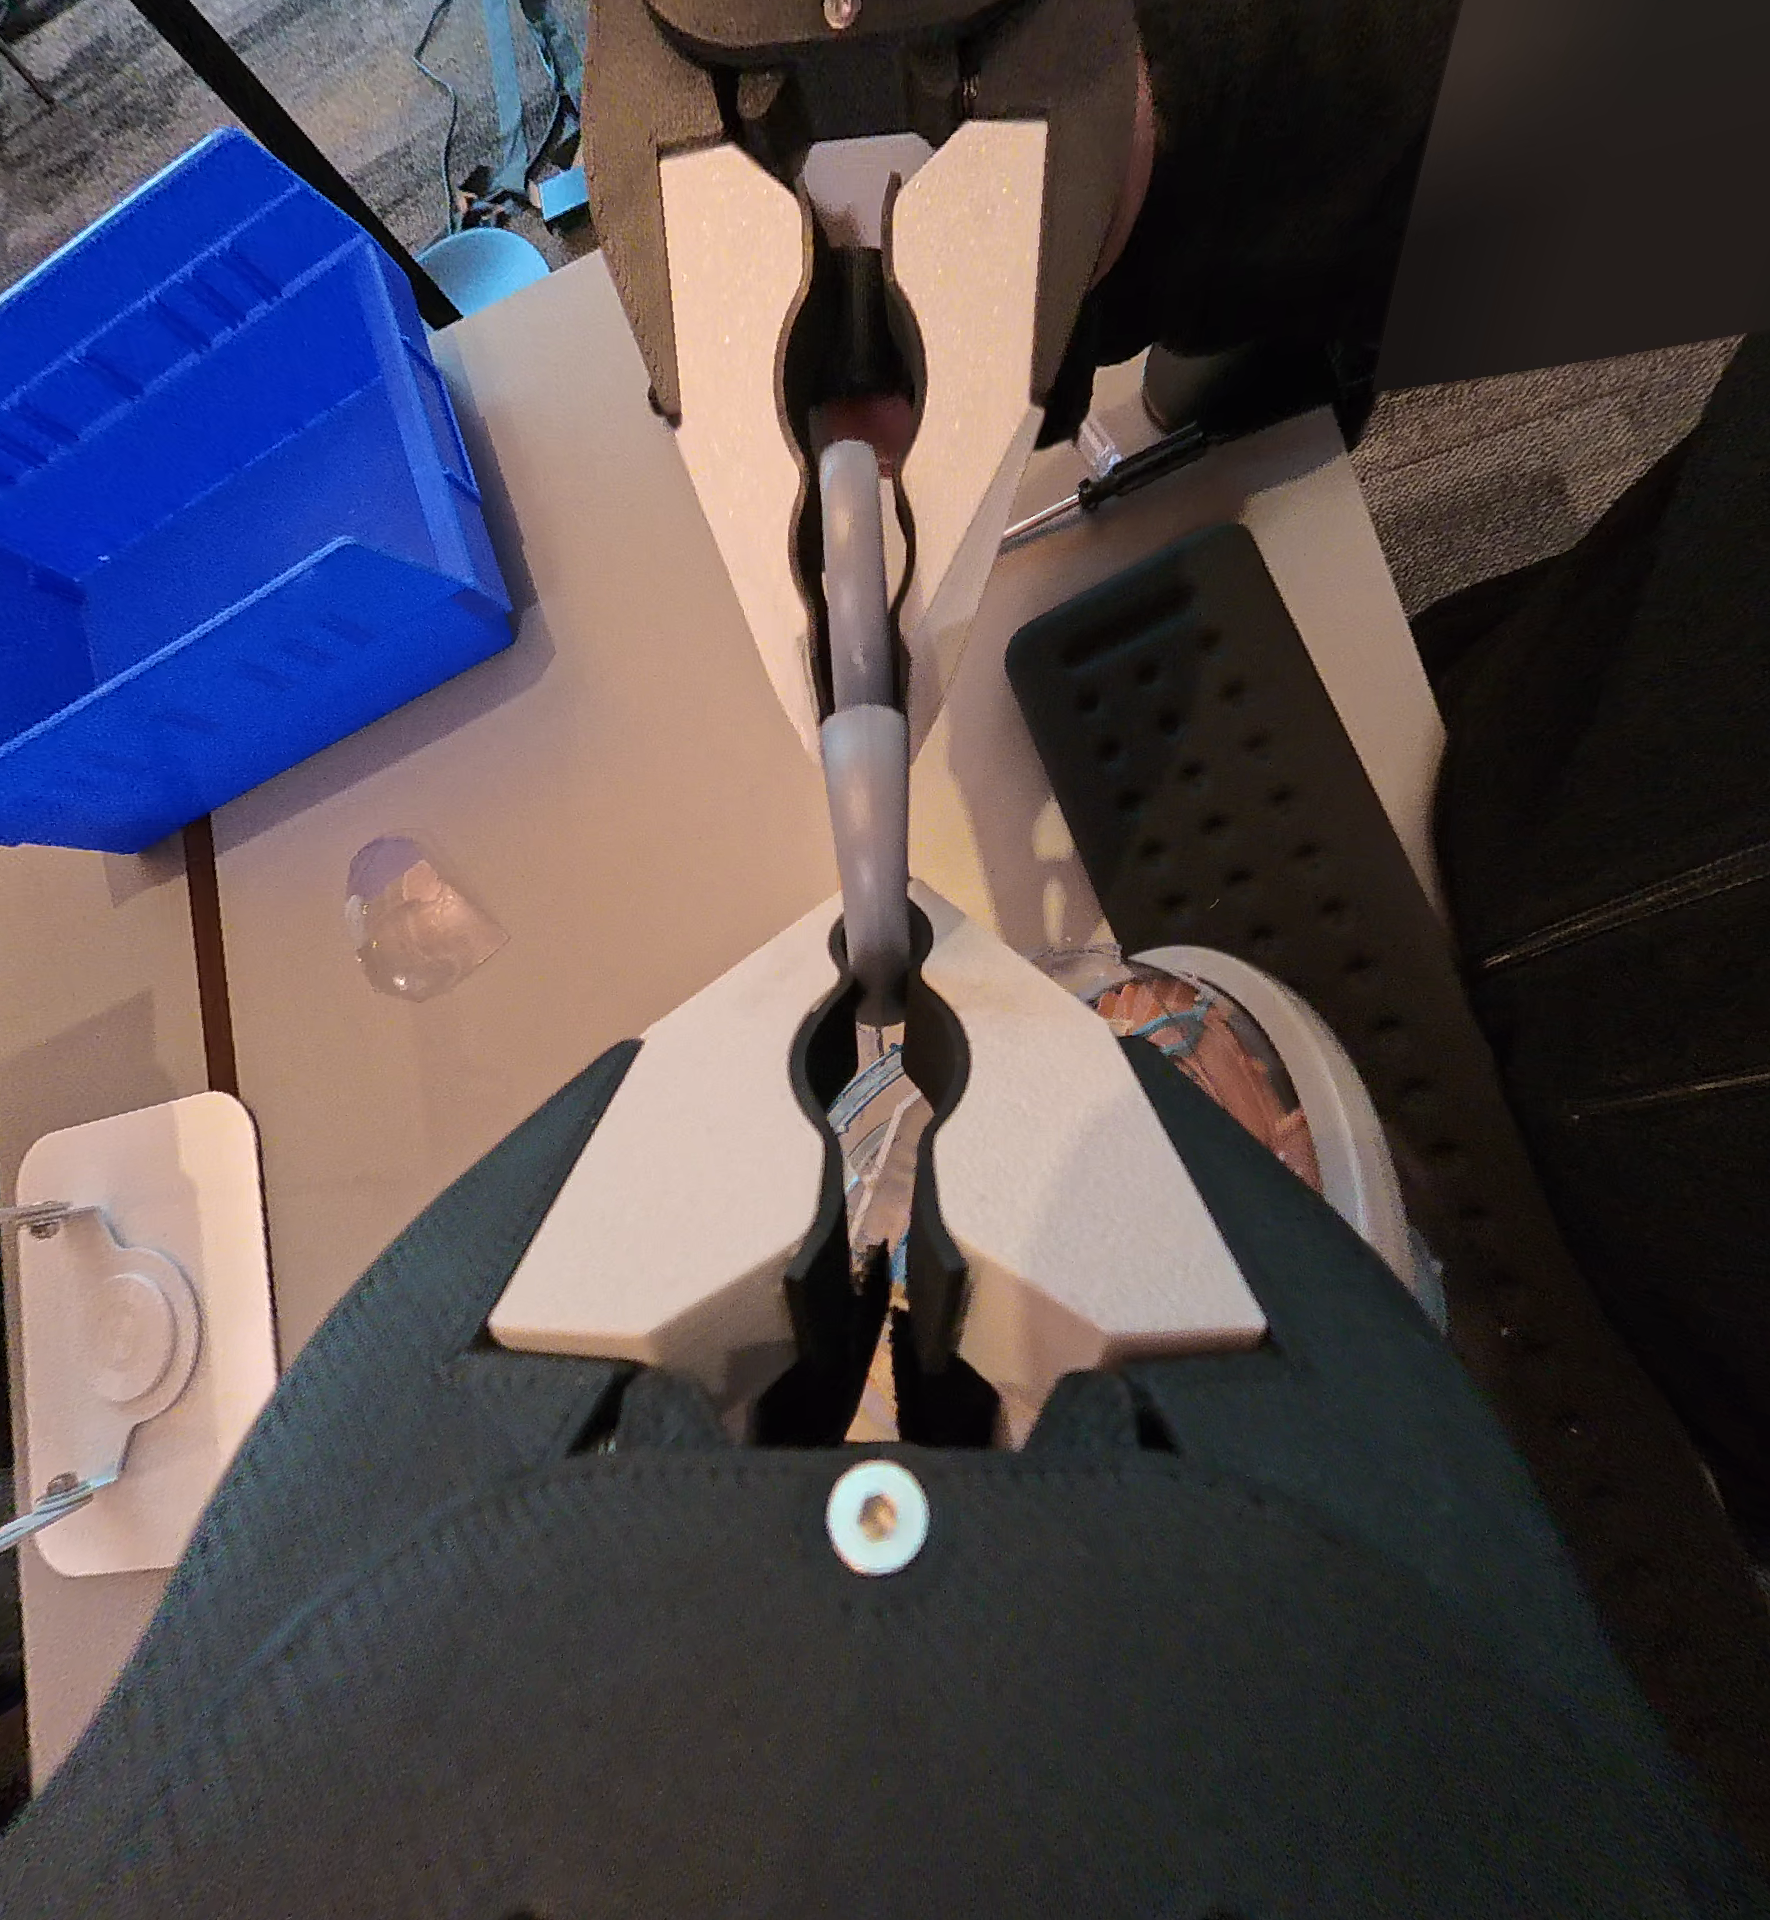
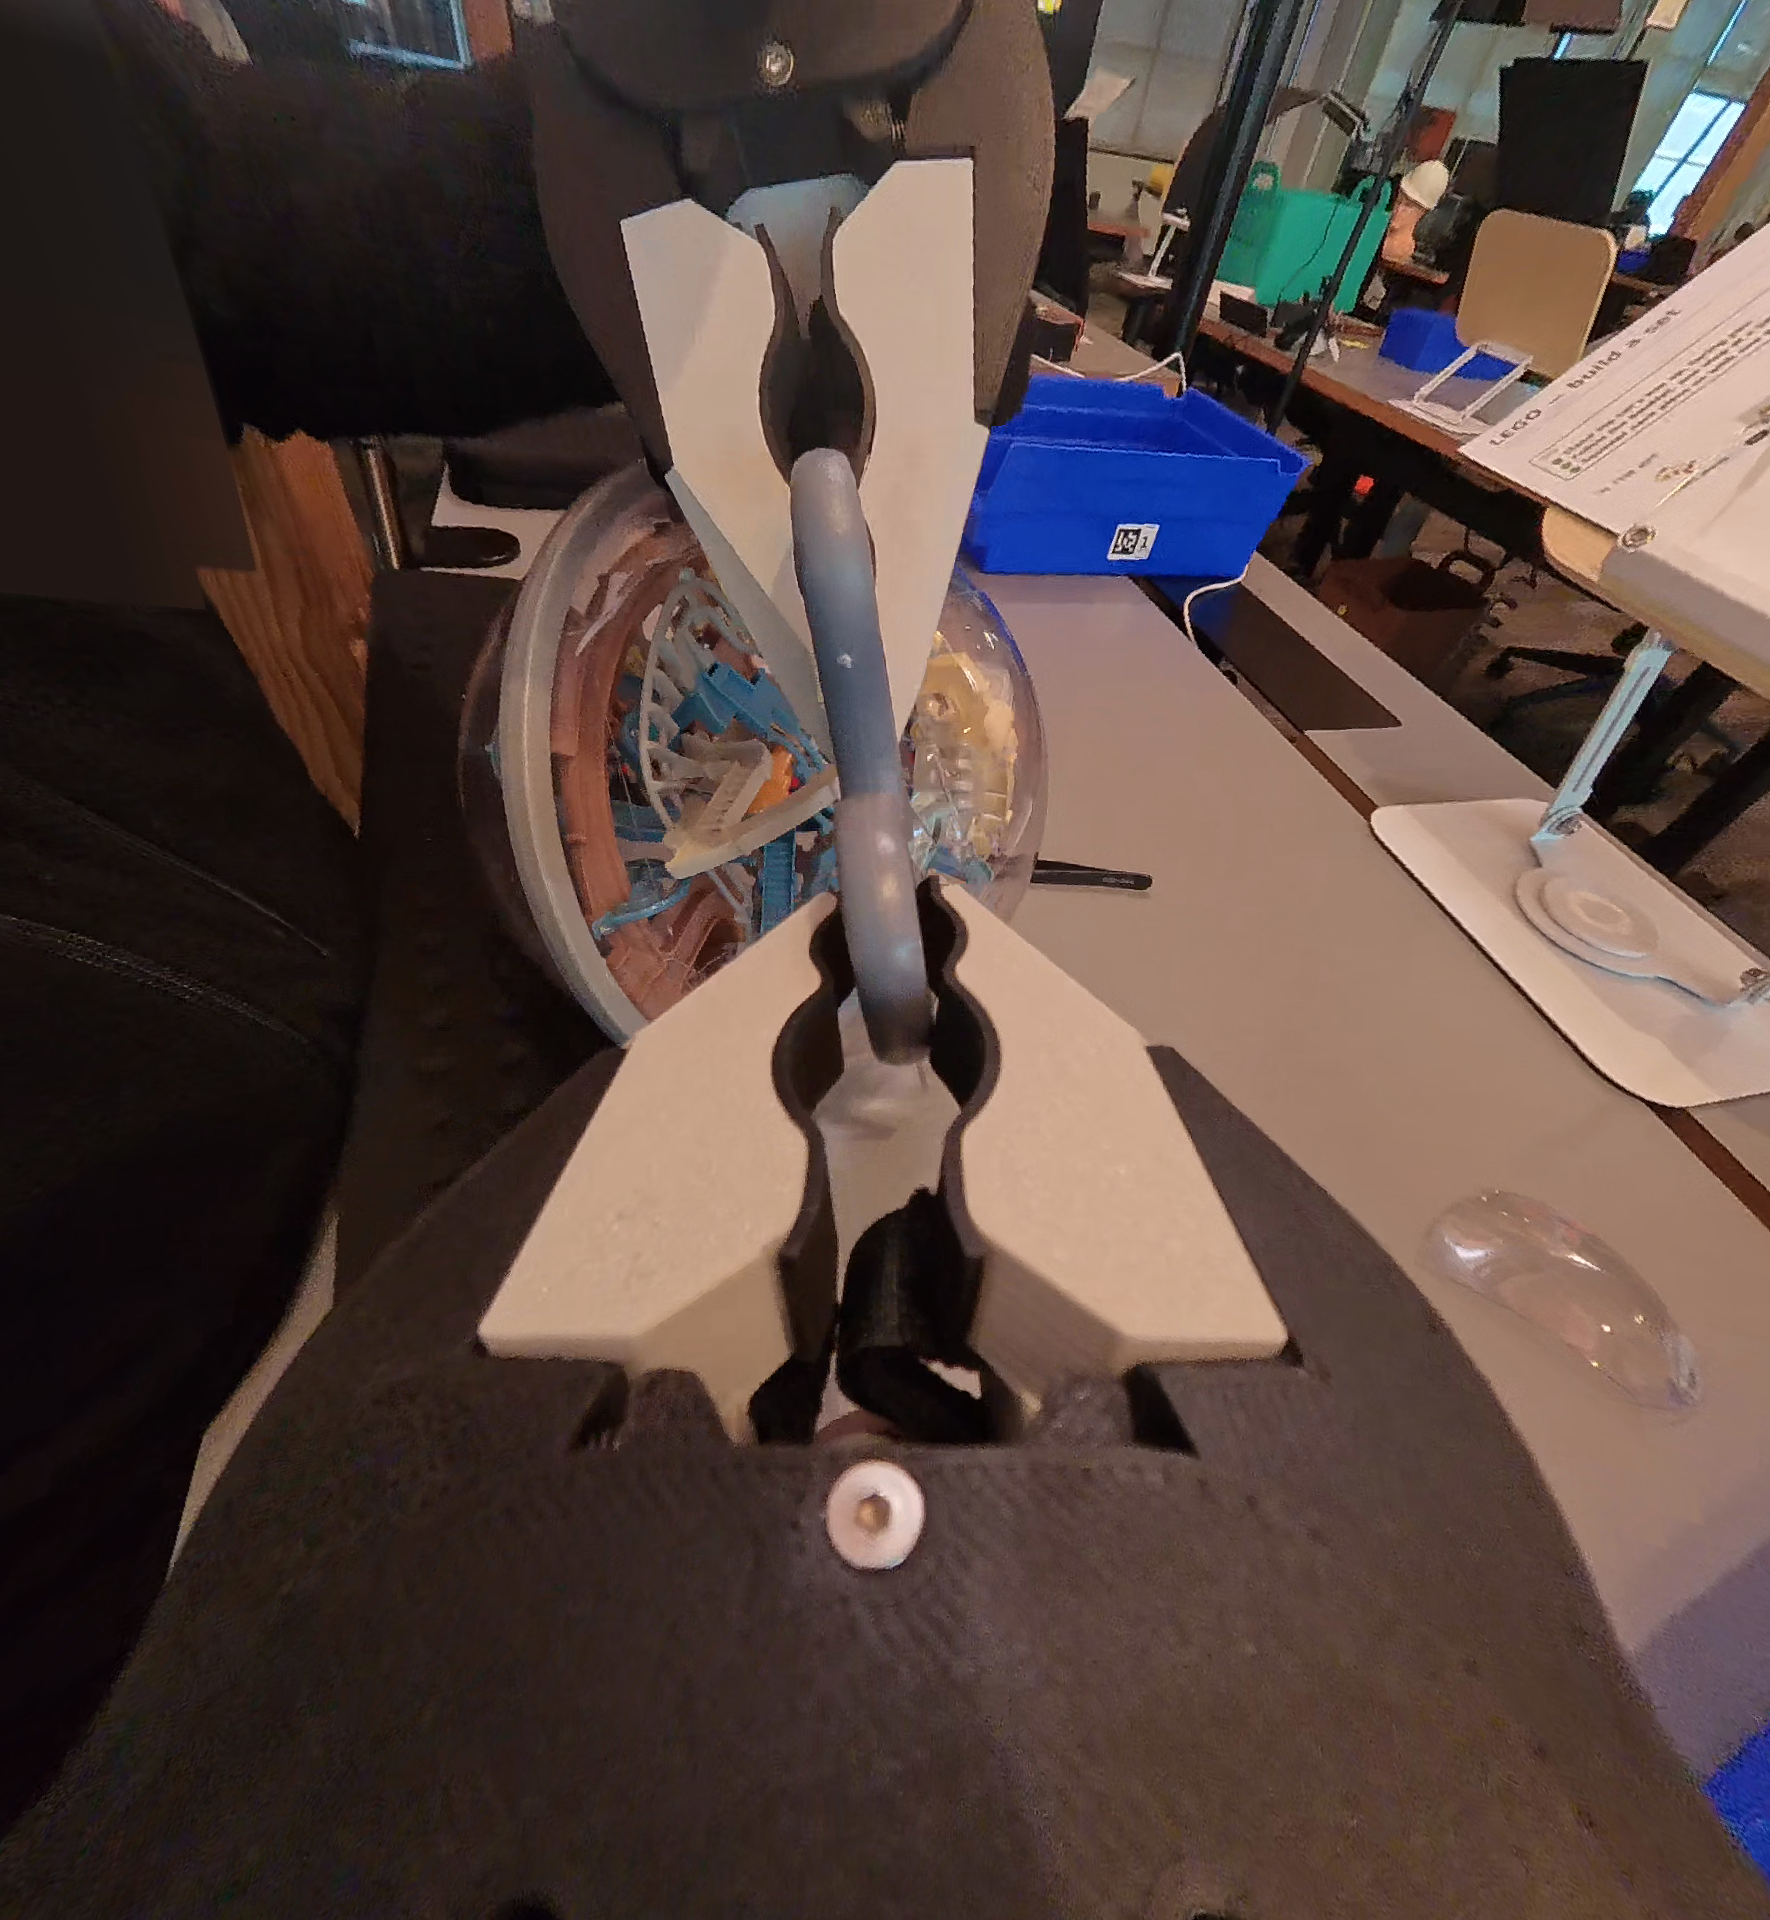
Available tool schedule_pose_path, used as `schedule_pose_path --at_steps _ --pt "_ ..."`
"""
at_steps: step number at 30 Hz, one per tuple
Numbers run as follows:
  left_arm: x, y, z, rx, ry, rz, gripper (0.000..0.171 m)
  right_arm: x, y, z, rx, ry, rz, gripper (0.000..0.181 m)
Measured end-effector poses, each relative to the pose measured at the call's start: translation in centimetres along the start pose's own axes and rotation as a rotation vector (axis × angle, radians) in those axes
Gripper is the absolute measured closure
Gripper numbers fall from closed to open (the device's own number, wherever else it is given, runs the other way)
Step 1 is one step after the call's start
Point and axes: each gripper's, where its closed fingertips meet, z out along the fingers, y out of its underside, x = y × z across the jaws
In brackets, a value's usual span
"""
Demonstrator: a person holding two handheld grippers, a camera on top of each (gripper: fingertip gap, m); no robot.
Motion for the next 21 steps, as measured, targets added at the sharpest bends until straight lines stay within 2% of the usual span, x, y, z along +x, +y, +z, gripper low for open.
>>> schedule_pose_path --at_steps 3,8,21 --pt "-0.2 0.0 0.1 -0.021 -0.025 0.016 0.171 0.1 -0.1 0.2 -0.01 -0.02 0.0 0.174" --pt "0.0 -0.1 0.4 -0.018 -0.039 0.022 0.171 -0.1 -0.8 0.8 0.053 -0.041 0.014 0.175" --pt "-1.1 0.6 0.9 -0.067 -0.087 0.03 0.171 0.9 -0.7 2.0 0.054 0.014 0.022 0.174"
